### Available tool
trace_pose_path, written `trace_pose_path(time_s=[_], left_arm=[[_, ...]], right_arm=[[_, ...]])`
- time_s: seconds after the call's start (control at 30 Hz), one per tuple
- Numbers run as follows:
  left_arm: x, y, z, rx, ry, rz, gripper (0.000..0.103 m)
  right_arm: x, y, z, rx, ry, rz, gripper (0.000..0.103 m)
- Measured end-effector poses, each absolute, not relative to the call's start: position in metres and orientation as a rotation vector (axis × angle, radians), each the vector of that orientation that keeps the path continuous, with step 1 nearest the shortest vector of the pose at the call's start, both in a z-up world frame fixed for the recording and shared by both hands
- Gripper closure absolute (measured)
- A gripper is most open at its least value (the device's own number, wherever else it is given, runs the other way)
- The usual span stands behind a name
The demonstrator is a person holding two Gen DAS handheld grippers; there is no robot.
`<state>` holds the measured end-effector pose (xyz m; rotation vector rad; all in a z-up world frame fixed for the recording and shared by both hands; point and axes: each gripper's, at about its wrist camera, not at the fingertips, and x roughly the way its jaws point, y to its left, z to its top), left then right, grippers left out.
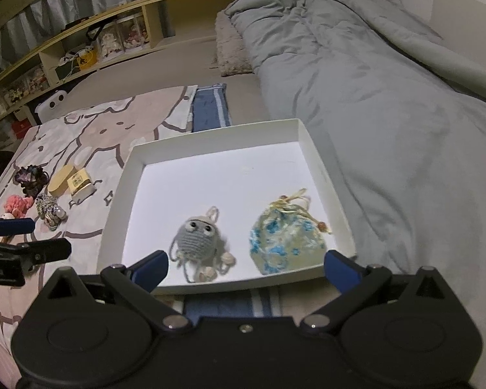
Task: Organize objects
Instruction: 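Open both tools to release the doll and pouch, then withdraw, then grasp the white yarn roll with the left tool while the right tool grasps the pearl rope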
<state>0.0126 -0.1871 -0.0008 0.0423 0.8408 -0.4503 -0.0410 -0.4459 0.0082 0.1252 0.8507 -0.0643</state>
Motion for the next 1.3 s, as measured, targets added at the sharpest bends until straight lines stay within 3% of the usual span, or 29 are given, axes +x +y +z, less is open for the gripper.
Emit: trace_pose_path(time_s=[0.83, 1.3], left_arm=[[0.034, -0.042, -0.003, 0.024, 0.803, -0.128, 0.000], [0.044, -0.001, -0.039, -0.032, 0.918, -0.063, 0.000]], right_arm=[[0.042, -0.310, 0.004, 0.129, 0.787, 0.144, 0.000], [0.080, -0.240, -0.013, 0.129, 0.760, 0.203, 0.000]])
